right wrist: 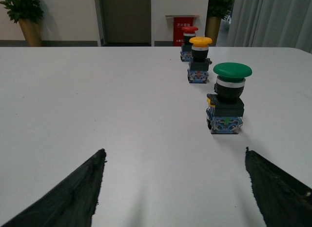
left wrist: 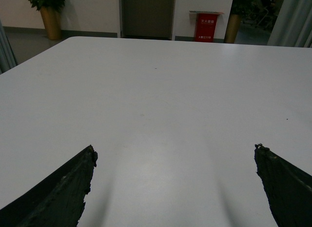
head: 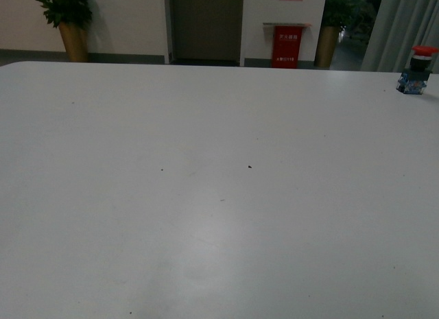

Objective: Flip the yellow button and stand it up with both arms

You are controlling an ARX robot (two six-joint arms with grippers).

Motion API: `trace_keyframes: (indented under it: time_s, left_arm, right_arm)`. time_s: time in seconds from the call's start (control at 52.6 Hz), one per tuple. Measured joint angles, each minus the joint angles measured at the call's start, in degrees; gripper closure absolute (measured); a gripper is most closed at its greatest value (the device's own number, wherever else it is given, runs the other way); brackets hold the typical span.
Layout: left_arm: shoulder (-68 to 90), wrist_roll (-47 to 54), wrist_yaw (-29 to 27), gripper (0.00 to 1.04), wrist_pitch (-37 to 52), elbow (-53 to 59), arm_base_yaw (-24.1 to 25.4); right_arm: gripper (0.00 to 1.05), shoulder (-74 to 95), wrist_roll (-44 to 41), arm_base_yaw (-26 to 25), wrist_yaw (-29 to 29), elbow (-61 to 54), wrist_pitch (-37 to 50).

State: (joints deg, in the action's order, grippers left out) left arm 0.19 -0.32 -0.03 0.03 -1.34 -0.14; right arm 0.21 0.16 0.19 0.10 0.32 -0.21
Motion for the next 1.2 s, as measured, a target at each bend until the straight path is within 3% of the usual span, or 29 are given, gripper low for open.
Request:
trace_keyframes:
  time_s: [0.095, 1.198]
  left_arm:
    - [0.0, 0.0, 0.0, 0.07, 0.0, 0.0, 0.0]
    - [0.0, 0.0, 0.0, 0.07, 0.0, 0.0, 0.0]
  right_arm:
    - [0.05, 0.0, 0.0, 0.0, 0.0, 0.0, 0.0]
    - [0.07, 0.0, 0.0, 0.0, 0.0, 0.0, 0.0]
